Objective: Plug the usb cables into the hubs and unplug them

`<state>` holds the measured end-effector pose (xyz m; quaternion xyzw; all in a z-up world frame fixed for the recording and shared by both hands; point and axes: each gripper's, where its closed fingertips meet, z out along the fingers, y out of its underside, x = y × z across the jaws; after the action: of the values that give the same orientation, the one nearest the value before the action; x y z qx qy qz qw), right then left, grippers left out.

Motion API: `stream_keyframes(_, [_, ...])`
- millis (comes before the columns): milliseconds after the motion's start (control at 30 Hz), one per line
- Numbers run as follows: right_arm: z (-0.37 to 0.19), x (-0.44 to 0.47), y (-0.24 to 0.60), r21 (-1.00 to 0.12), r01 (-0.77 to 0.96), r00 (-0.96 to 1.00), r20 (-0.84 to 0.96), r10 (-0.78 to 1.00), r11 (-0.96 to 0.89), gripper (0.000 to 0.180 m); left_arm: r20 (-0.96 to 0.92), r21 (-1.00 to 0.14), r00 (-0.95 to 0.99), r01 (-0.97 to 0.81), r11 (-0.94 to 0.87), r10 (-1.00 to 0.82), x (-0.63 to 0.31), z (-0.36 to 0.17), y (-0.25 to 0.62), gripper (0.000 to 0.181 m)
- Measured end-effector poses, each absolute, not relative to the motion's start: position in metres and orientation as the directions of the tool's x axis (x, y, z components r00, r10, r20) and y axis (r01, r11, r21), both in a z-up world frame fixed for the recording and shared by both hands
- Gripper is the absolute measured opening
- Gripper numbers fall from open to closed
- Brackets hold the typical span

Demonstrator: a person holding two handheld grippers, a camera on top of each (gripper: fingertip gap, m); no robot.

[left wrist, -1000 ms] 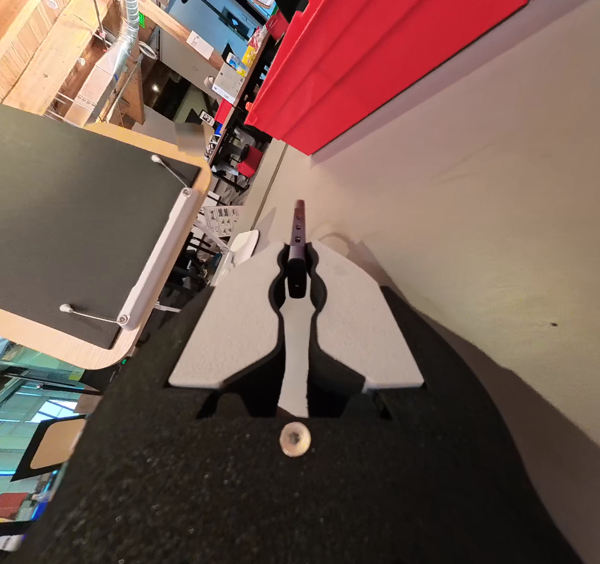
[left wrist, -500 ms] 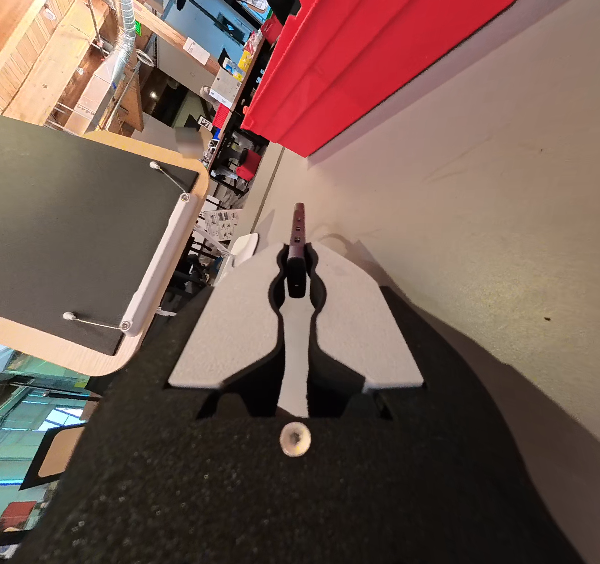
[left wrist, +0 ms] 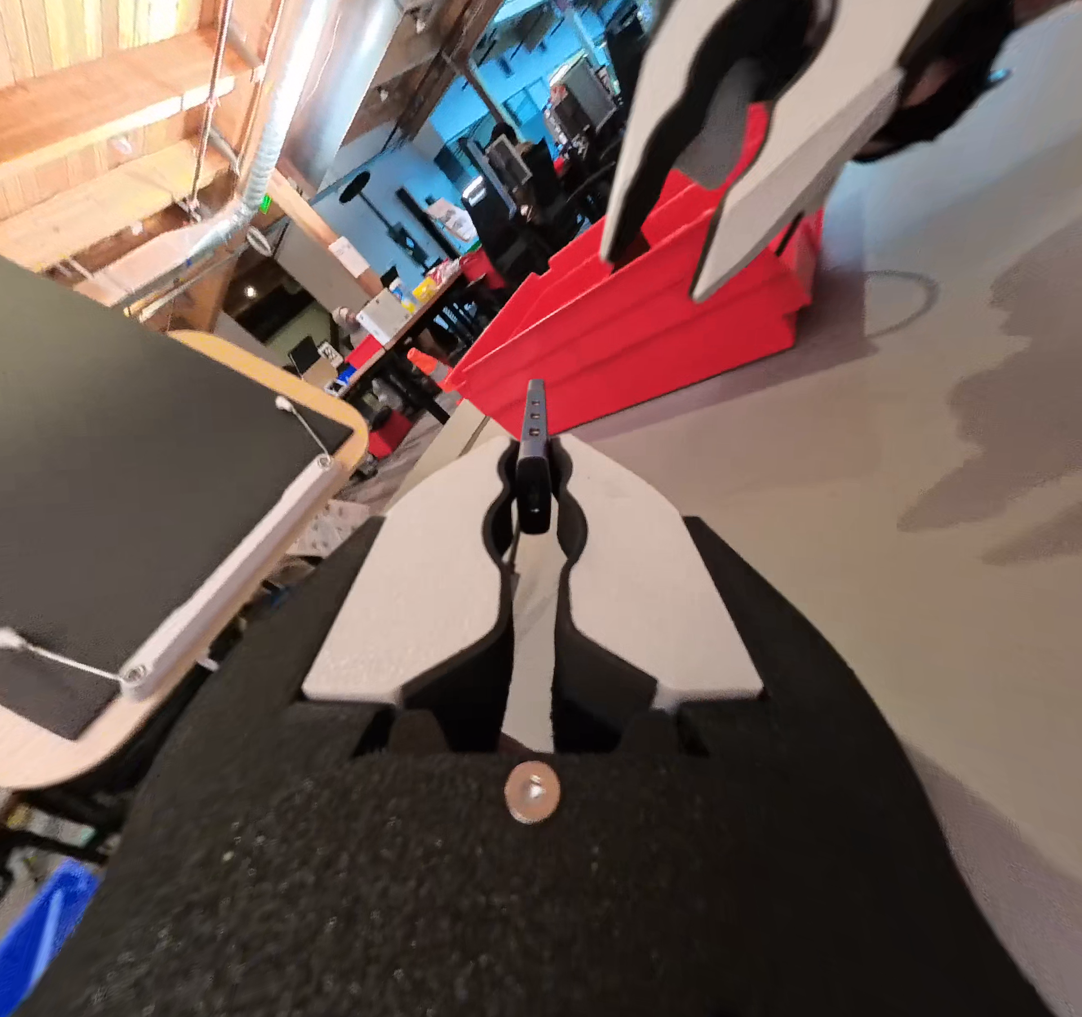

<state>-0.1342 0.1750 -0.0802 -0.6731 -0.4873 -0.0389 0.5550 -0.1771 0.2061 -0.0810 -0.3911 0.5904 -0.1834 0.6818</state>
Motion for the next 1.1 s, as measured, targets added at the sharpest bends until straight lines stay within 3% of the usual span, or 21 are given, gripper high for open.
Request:
stream_keyframes(100, [-0.087, -0.143, 0.186, -0.502, 0.849, 0.321, 0.741, 0.590, 0.167, 0.034, -0.785, -0.620, 0.183, -0.253, 0.743, -0.592, -0.174, -0.088, 0.195, 0.009])
stream_keyframes(167, [-0.089, -0.151, 0.193, -0.420, 0.880, 0.232, 0.788, 0.571, 0.222, 0.034, -0.832, -0.554, 0.156, -0.277, 0.785, -0.532, -0.170, -0.094, 0.190, 0.010])
stream_keyframes(267, [-0.108, -0.155, 0.201, -0.307, 0.918, 0.109, 0.805, 0.584, 0.251, 0.032, -0.844, -0.536, 0.163, -0.278, 0.797, -0.511, -0.169, -0.093, 0.186, 0.009])
stream_keyframes(367, [-0.108, -0.153, 0.213, -0.195, 0.937, 0.024, 0.865, 0.501, 0.291, 0.009, -0.854, -0.519, 0.148, -0.307, 0.798, -0.499, -0.168, -0.097, 0.187, 0.010])
stream_keyframes(467, [-0.108, -0.148, 0.213, -0.225, 0.937, 0.041, 0.830, 0.556, 0.266, 0.008, -0.840, -0.543, 0.179, -0.295, 0.786, -0.512, -0.167, -0.095, 0.188, 0.011])
stream_keyframes(567, [-0.094, -0.126, 0.222, -0.202, 0.953, 0.058, 0.852, 0.521, 0.225, 0.008, -0.803, -0.595, 0.237, -0.281, 0.753, -0.546, -0.170, -0.085, 0.194, 0.027])
stream_keyframes(633, [-0.063, -0.114, 0.228, -0.262, 0.934, 0.129, 0.882, 0.453, 0.244, 0.008, -0.782, -0.621, 0.277, -0.276, 0.733, -0.558, -0.173, -0.079, 0.201, 0.033])
stream_keyframes(867, [0.088, -0.048, 0.233, -0.706, 0.663, 0.595, 0.699, 0.397, 0.250, 0.008, -0.768, -0.639, 0.331, -0.338, 0.690, -0.549, -0.176, -0.083, 0.222, 0.026])
stream_keyframes(967, [0.112, -0.012, 0.241, -0.786, 0.600, 0.652, 0.590, 0.477, 0.152, 0.008, -0.778, -0.627, 0.336, -0.373, 0.684, -0.530, -0.176, -0.087, 0.227, 0.023])
stream_keyframes(1100, [0.093, 0.037, 0.268, -0.777, 0.630, 0.652, 0.513, 0.558, -0.021, 0.008, -0.777, -0.629, 0.331, -0.372, 0.682, -0.536, -0.175, -0.089, 0.226, 0.022])
